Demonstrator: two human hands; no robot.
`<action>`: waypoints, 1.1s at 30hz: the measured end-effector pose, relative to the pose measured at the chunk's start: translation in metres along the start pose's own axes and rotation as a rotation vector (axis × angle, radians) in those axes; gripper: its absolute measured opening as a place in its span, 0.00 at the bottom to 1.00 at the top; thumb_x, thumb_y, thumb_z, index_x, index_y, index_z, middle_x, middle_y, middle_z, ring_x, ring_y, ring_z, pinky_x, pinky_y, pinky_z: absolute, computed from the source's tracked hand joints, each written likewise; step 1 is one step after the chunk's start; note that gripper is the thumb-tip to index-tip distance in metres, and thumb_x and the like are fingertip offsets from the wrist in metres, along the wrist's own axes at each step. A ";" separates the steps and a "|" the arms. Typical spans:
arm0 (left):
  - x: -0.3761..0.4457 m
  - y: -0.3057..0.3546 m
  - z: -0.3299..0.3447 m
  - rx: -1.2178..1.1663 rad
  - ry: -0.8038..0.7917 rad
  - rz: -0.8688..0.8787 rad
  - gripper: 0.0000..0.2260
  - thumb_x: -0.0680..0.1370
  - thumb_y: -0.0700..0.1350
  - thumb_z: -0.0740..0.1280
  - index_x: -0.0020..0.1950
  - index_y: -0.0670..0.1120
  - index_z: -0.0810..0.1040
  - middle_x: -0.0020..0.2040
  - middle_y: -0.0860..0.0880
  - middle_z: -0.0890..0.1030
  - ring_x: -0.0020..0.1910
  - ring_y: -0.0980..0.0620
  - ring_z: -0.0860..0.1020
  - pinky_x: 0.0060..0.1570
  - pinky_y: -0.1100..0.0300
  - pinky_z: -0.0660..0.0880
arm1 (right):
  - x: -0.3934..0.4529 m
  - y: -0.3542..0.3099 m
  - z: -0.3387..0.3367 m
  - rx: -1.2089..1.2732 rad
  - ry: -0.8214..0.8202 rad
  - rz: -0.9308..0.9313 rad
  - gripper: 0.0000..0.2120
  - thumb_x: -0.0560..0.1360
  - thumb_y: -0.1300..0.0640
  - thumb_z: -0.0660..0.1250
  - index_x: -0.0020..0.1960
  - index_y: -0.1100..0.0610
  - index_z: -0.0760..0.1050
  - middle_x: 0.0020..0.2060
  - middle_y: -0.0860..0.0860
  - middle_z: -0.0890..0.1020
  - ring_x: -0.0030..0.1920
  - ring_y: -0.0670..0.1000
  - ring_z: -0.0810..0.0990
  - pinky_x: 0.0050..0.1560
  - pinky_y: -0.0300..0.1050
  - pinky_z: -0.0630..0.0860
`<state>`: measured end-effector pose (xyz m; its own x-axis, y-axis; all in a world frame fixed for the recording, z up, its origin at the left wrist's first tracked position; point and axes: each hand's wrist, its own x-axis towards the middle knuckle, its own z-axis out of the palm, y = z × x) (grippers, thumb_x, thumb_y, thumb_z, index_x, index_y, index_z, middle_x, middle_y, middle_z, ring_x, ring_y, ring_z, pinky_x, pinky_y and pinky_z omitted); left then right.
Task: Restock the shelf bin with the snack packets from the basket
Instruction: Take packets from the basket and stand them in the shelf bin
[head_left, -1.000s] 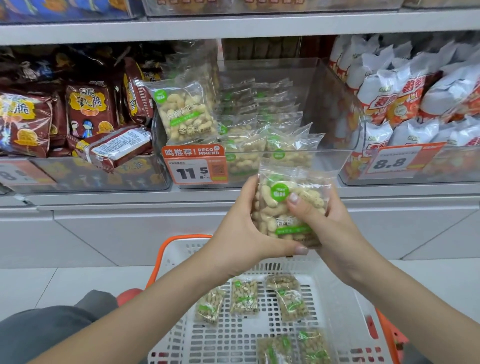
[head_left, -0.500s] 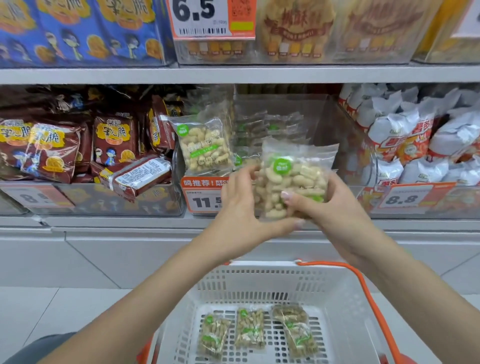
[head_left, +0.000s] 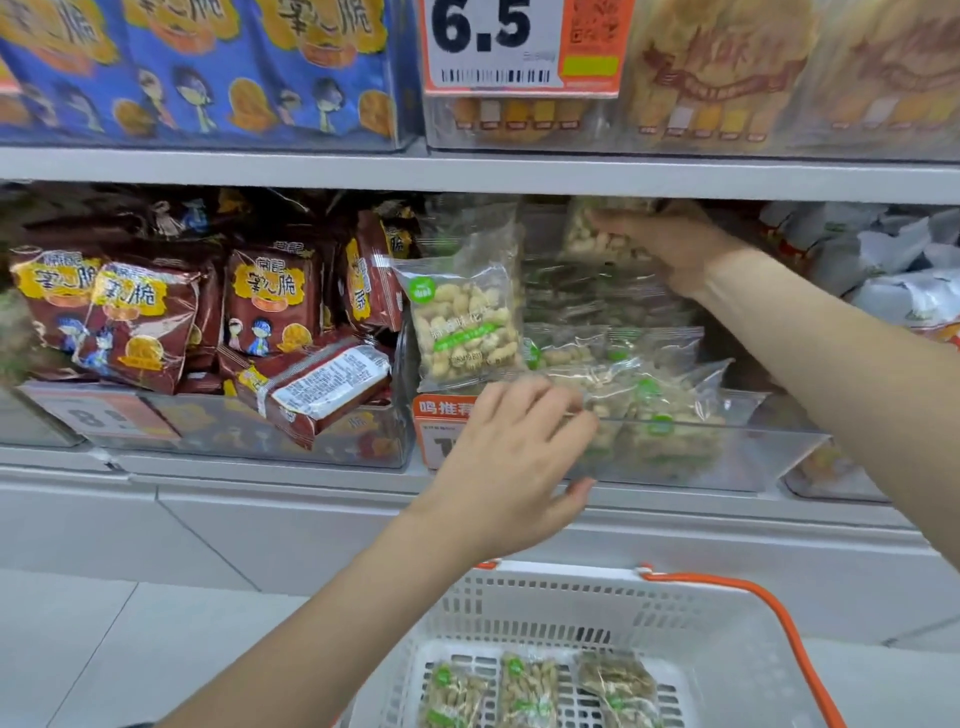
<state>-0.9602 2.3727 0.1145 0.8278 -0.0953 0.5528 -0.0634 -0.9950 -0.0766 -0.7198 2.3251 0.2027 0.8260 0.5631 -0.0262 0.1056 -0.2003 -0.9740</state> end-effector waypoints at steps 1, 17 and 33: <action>0.001 0.001 0.001 0.003 -0.010 0.010 0.17 0.70 0.55 0.66 0.53 0.46 0.77 0.54 0.47 0.78 0.55 0.46 0.68 0.52 0.53 0.62 | 0.014 0.003 0.001 0.015 -0.028 -0.020 0.55 0.41 0.34 0.81 0.64 0.52 0.74 0.62 0.49 0.79 0.64 0.51 0.75 0.68 0.54 0.68; 0.004 0.002 0.009 0.011 0.012 -0.046 0.14 0.68 0.50 0.69 0.52 0.47 0.77 0.53 0.47 0.76 0.54 0.47 0.69 0.51 0.53 0.61 | 0.054 0.010 0.023 -0.310 -0.092 -0.044 0.53 0.61 0.38 0.77 0.76 0.56 0.55 0.74 0.53 0.65 0.72 0.55 0.65 0.71 0.50 0.65; 0.006 0.003 0.012 0.034 0.012 -0.057 0.12 0.70 0.49 0.64 0.51 0.47 0.77 0.52 0.48 0.76 0.54 0.46 0.69 0.50 0.53 0.61 | 0.054 0.020 0.002 -0.369 -0.074 -0.159 0.47 0.60 0.40 0.78 0.73 0.54 0.64 0.68 0.50 0.72 0.68 0.52 0.71 0.69 0.48 0.68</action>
<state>-0.9488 2.3691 0.1080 0.8228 -0.0394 0.5670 0.0023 -0.9974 -0.0727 -0.6738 2.3529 0.1811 0.7427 0.6637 0.0887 0.4314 -0.3729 -0.8215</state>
